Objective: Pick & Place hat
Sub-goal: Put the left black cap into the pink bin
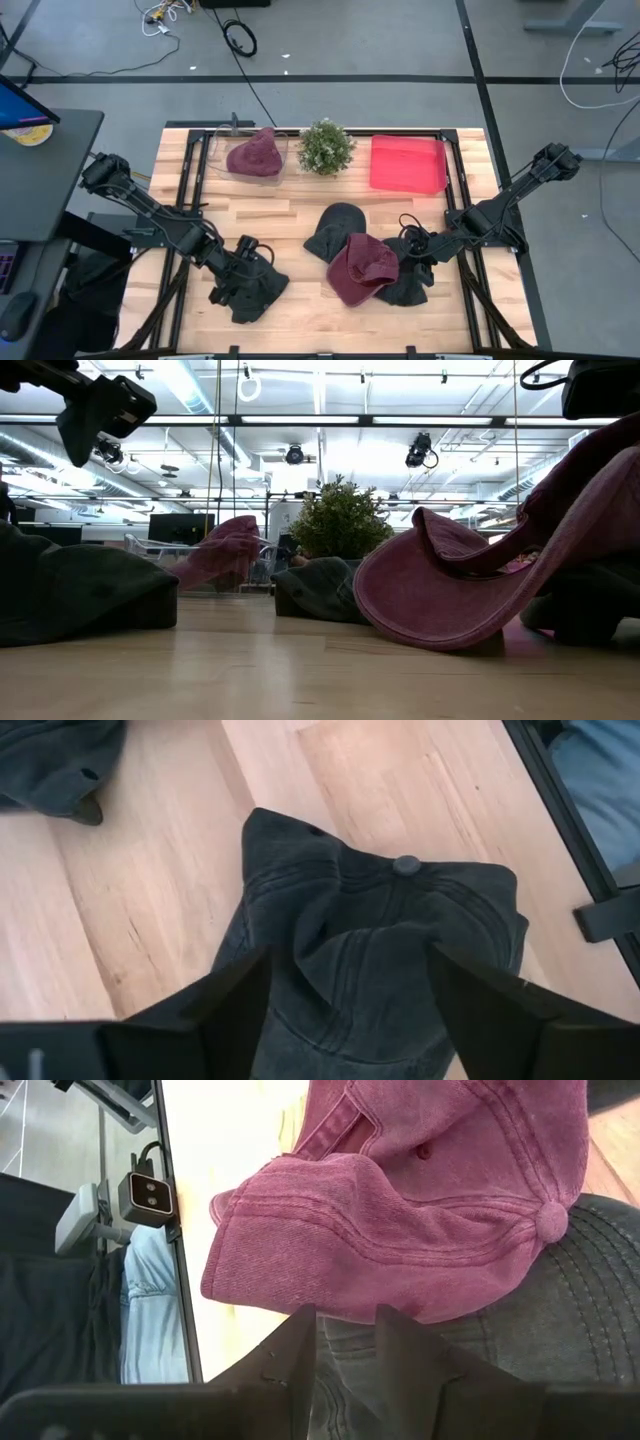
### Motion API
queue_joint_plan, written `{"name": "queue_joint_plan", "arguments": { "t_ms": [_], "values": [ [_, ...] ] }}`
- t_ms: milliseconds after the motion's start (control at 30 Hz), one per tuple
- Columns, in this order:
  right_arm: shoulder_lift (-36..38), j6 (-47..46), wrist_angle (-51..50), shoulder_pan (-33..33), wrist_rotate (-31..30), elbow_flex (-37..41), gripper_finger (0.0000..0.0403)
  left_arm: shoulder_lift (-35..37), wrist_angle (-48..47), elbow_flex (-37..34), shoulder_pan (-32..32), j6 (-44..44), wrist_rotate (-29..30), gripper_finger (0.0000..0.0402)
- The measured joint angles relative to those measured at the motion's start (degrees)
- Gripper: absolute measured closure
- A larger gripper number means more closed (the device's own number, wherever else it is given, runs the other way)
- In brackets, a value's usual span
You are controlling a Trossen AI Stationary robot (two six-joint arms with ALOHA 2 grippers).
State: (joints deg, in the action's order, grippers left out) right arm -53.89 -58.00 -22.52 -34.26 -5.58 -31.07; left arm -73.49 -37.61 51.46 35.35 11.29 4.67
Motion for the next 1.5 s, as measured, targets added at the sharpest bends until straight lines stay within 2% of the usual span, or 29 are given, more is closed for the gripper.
{"name": "queue_joint_plan", "arguments": {
  "t_ms": [567, 1500],
  "values": [
    [0.0, 0.0, 0.3, 0.0, 0.0, 0.0, 0.0293, 0.0, -0.1, 0.0, 3.3, 1.2, 0.0, 0.0124],
    [0.0, 0.0, 0.3, 0.0, 0.0, 0.0, 0.0293, 0.0, -1.8, 0.0, 3.2, 1.4, 1.1, 0.0124]
  ]
}}
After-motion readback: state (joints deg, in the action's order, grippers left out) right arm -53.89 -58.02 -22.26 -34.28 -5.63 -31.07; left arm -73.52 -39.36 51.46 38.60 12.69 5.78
